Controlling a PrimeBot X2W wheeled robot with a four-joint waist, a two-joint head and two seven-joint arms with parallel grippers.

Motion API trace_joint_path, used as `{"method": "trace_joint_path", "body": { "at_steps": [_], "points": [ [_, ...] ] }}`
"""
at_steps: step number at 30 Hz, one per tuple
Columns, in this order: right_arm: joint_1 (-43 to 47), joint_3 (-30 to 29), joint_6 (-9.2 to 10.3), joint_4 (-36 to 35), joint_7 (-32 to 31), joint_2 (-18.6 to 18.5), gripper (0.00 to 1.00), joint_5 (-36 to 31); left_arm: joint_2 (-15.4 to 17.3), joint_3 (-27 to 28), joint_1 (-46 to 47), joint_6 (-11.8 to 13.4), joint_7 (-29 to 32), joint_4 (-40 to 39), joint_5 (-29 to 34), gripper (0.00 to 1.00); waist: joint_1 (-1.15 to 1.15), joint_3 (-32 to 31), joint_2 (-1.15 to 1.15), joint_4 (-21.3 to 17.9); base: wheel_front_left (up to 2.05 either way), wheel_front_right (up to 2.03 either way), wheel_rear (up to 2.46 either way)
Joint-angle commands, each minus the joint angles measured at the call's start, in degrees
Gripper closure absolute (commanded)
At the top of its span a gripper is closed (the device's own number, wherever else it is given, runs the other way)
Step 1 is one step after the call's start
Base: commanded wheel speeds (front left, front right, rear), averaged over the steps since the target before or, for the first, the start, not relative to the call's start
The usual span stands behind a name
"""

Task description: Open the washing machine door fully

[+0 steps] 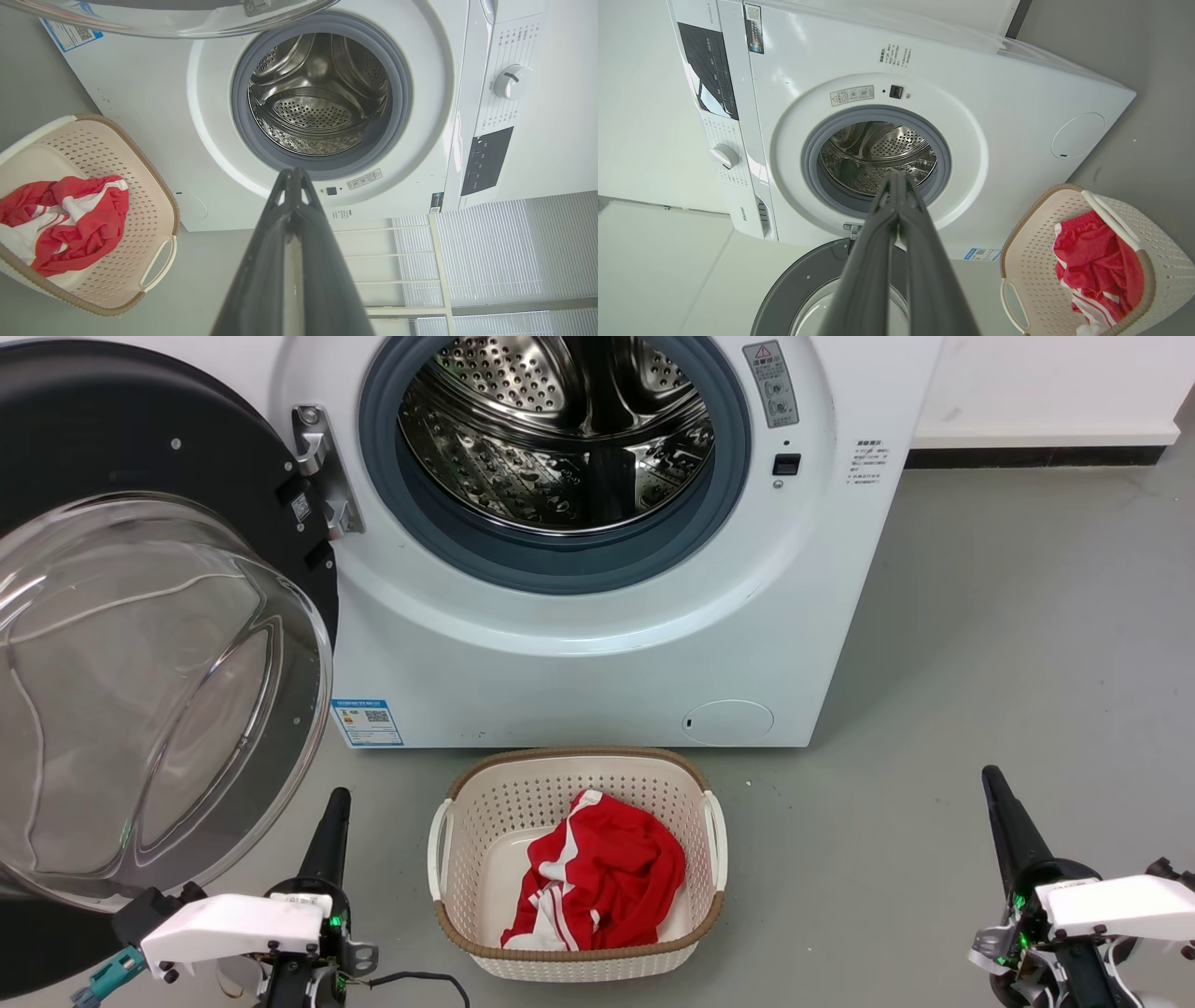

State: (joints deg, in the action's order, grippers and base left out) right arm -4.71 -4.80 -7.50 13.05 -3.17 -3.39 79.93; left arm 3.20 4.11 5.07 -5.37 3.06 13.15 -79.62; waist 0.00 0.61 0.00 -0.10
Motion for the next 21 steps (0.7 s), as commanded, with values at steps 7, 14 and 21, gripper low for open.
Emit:
{"method": "trace_joint_path", "body": {
  "at_steps": [7,14,21],
  "points": [
    [-1.28,-0.40,0.01,0.25,-0.94,-0.16,1.00,4.15,-0.03,0.84,1.22,-0.84,1.11,0.22,-4.10,1.00,0.00,-0.11,0.00,0.02,0.00,0.00,0.00],
    [-1.53,-0.67,0.01,0.53,-1.64,-0.10,1.00,7.22,-0.07,1.31,1.38,-1.34,1.89,0.49,-7.17,1.00,0.00,-0.21,0.00,0.05,0.00,0.00,0.00],
    [-1.47,-0.89,0.02,0.78,-2.37,-0.06,1.00,10.17,-0.09,1.80,1.21,-1.82,2.73,0.74,-10.09,1.00,0.00,-0.31,0.00,0.07,0.00,0.00,0.00]
  ]
}}
